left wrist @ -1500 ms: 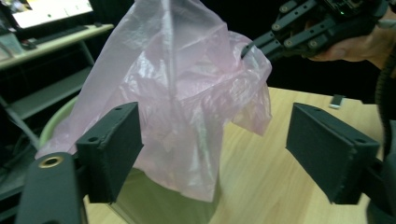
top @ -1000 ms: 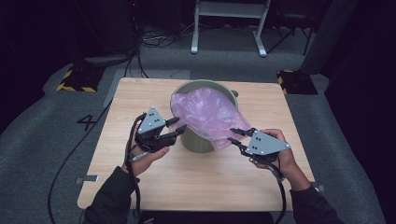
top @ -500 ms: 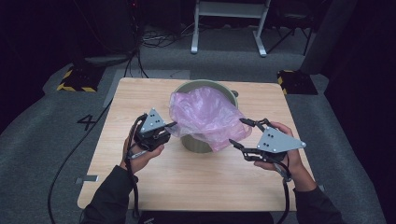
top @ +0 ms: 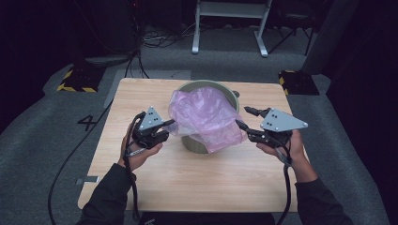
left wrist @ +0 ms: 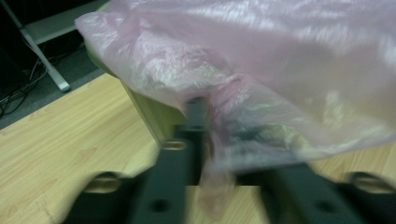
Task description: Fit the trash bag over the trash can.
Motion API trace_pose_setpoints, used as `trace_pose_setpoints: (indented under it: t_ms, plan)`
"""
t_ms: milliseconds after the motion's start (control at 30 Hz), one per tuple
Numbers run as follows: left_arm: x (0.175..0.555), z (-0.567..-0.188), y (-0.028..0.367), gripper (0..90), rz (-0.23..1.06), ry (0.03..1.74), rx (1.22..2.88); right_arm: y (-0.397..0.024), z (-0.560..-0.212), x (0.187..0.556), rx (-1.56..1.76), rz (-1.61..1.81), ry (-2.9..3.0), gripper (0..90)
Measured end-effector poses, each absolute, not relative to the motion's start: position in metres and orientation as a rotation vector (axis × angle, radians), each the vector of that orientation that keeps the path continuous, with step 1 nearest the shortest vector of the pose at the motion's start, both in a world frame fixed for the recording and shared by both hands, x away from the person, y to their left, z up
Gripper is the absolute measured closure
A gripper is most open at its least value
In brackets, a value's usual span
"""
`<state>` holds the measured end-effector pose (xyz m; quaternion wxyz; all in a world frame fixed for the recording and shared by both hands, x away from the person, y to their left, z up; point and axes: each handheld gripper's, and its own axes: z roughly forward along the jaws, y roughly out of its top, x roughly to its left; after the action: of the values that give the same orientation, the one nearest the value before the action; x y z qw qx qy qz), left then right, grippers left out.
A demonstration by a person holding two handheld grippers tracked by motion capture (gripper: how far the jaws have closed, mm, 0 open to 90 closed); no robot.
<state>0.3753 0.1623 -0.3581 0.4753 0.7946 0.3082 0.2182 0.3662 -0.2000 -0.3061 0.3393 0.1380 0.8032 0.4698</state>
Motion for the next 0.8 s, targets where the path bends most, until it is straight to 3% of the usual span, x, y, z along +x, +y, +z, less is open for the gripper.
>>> trace_pose_setpoints:
  t_ms: [100, 133, 333, 800]
  plan:
    - [0.368, -0.359, 0.162, 29.0, 0.555, 0.760, 1.923, -0.197, -0.307, 0.366, 0.330, 1.232, 2.114, 76.3]
    - [0.364, -0.359, 0.162, 23.1, 0.571, 0.752, 1.914, -0.197, -0.307, 0.366, 0.327, 1.232, 2.116, 79.0]
    - [0.331, -0.355, 0.161, 17.9, 0.647, 0.634, 1.879, -0.194, -0.306, 0.364, 0.331, 1.227, 2.117, 88.3]
    - [0.288, -0.357, 0.163, 17.2, 0.597, 0.514, 1.912, -0.194, -0.306, 0.367, 0.363, 1.232, 2.100, 90.0]
